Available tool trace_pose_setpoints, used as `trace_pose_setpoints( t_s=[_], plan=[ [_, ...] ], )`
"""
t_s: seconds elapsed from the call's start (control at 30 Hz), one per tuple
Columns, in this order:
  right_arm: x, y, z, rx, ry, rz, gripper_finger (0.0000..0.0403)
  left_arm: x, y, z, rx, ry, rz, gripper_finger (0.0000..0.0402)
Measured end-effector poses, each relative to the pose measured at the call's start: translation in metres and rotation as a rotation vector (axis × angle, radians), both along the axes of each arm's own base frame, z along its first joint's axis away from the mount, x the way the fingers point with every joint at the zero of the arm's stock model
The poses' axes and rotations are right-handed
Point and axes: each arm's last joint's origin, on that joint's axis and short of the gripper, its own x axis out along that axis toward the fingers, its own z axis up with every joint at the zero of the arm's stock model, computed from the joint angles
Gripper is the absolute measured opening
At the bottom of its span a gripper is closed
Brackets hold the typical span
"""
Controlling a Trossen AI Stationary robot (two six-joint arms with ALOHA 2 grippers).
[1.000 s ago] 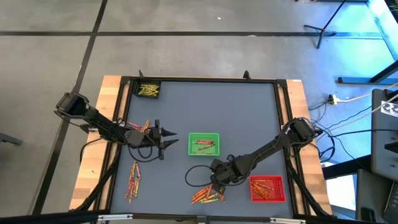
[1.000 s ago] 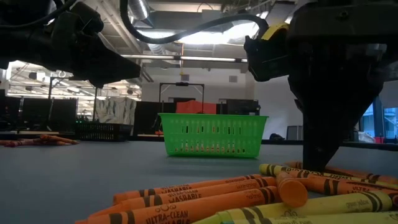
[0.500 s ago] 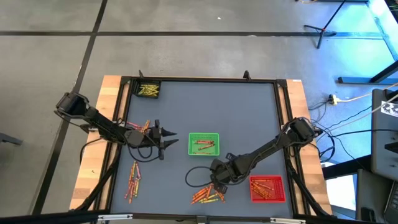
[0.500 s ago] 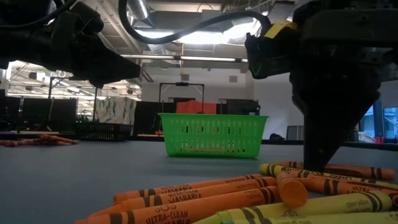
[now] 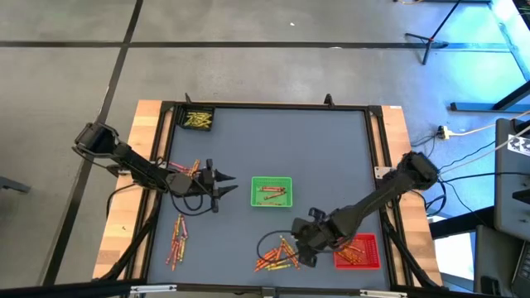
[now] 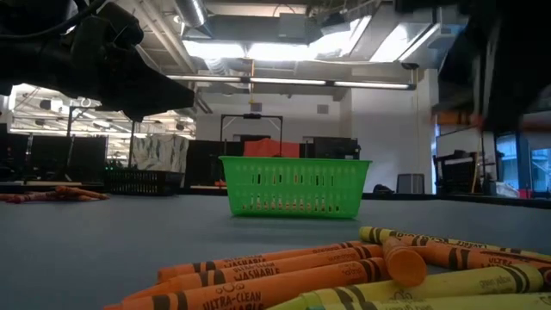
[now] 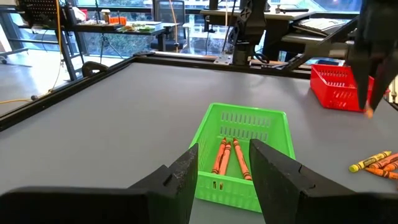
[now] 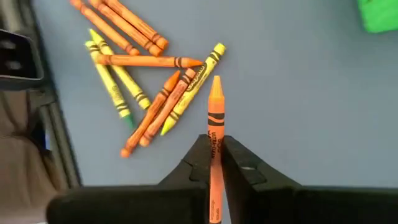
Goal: Sort crayons
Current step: Put the orange crayon into the red bin
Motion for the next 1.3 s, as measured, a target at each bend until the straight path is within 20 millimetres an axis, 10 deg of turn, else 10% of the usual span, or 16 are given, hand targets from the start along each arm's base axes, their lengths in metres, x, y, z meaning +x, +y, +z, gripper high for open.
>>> trace_pose_setpoints(
  t_s=[0.5, 1.3],
  plan=[
    [-0.063, 0.022, 0.035, 0.018, 0.109, -0.081, 0.0018, 0.0, 0.0, 0.0, 0.0, 0.0, 0.0, 0.0127],
    [-0.146, 0.056, 0.013, -0.11, 0.147, -0.307, 0.0019, 0.0, 0.0, 0.0, -0.001, -0.001, 0.001, 0.0127]
  ],
)
